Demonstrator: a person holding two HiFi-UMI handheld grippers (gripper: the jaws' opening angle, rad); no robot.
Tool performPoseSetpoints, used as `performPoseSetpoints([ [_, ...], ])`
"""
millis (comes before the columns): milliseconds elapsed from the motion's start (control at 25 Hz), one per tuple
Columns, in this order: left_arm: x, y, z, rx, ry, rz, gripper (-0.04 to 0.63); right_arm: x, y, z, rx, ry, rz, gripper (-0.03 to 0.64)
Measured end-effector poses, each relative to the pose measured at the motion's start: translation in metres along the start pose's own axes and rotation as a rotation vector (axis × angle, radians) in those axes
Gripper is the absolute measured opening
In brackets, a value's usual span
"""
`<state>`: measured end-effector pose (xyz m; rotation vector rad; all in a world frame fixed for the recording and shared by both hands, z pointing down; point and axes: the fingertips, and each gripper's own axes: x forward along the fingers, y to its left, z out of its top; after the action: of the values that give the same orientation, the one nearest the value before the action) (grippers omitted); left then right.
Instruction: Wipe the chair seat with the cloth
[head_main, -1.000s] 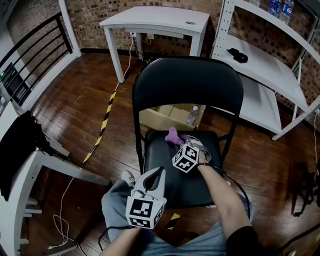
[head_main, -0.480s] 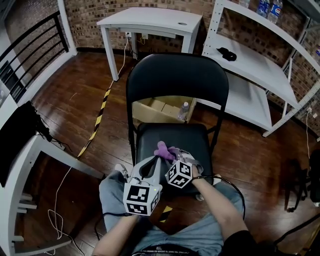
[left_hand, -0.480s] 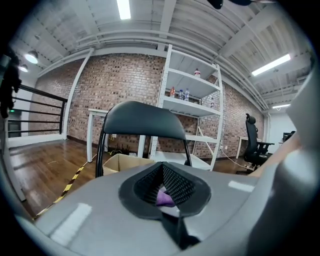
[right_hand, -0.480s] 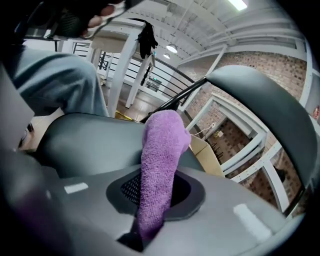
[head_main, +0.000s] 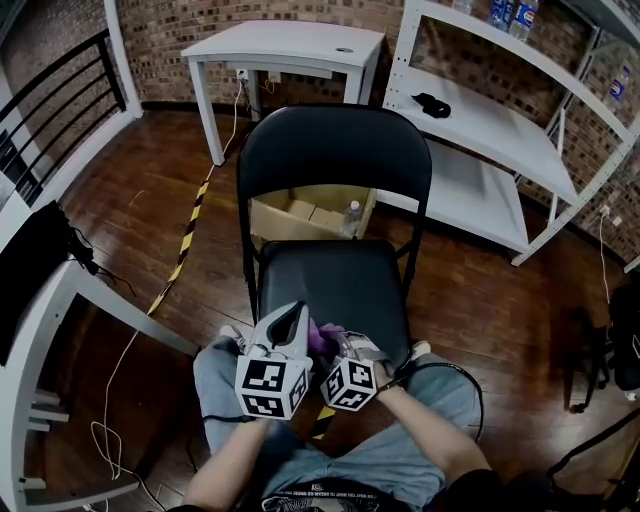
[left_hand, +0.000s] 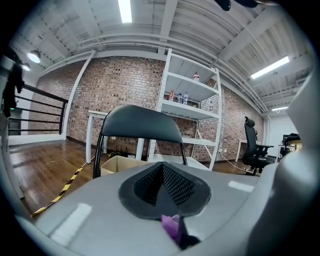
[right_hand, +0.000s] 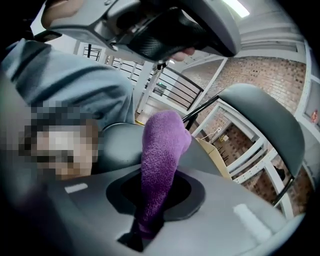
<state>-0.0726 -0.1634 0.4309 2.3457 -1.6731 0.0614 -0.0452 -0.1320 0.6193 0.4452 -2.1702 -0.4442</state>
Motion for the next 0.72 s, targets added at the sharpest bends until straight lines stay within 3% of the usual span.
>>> performPoseSetpoints([
  [320, -0.002, -0.012, -0.004, 0.003, 0.005, -0.014, 0.005, -0.023, 0.029, -0.004, 0.02, -0.014, 0.002, 0.046],
  [720, -0.001, -0.015, -0.002, 0.011, 0.004, -0.019, 0.005, -0.027, 0.027, -0.002, 0.045, -0.025, -0.004, 0.046],
])
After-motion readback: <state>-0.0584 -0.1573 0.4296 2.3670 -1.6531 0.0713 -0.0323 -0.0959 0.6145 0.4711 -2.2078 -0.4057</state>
